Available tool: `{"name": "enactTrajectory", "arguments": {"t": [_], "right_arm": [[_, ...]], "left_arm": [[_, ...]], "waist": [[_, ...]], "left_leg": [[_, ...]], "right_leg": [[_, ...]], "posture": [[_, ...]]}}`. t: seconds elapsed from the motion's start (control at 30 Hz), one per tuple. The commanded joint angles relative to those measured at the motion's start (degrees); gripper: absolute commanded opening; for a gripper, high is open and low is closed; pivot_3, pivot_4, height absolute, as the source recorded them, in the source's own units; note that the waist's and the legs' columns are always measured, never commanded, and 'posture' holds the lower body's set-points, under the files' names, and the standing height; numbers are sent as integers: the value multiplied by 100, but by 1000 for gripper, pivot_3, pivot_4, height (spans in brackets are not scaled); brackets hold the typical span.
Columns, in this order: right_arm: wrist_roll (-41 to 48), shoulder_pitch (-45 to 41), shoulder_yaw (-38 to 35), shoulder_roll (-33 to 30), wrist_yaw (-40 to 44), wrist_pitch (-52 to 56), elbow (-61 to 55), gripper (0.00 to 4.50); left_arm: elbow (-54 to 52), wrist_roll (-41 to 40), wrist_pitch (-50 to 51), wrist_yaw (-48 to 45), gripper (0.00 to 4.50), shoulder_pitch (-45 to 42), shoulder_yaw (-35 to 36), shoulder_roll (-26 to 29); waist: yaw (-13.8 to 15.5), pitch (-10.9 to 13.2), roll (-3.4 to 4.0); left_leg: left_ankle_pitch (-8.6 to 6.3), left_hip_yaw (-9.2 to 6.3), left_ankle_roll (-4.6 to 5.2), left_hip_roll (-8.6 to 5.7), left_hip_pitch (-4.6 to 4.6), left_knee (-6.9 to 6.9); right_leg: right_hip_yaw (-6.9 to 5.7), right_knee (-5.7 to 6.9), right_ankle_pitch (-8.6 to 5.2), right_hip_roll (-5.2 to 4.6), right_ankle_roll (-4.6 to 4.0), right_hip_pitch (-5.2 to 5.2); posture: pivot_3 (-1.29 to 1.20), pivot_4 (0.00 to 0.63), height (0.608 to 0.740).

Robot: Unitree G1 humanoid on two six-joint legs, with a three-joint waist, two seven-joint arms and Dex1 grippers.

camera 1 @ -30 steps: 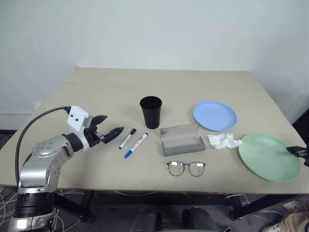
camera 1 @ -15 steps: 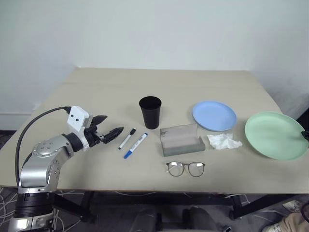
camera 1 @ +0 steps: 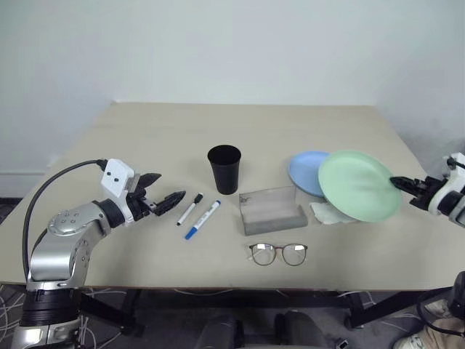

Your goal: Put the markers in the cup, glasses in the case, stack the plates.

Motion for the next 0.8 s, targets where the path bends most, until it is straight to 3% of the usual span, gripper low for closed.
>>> {"name": "enactTrajectory", "arguments": {"t": [0.03,0.4,0.8], "right_arm": [[91,-242,148,384,-549,157,-832,10],[-301,-1098,449,1066,-1958,-115,-494,10],[-915,-2066,713,1309,-2941,-1367,1196,10]], "left_arm": [[-137,4,-23,19,4500,-99,139,104],[-255,-24,33,106,4500,9,192,93],[-274,-13,42,148,4500,-33,157,79]], "waist": [[-1,0,0],[41,-2,1],[31,-2,2]], "left_leg": [[0,-1,-1,0,-1,-2],[-6,11,-12,-5,-17,-33],[-6,60,-11,-4,-13,-46]], "right_leg": [[-1,0,0,0,0,-1],[0,0,36,-14,-51,-41],[7,2,37,9,-52,-55]], "posture": [[0,0,738],[0,0,738],[0,0,738]]}}
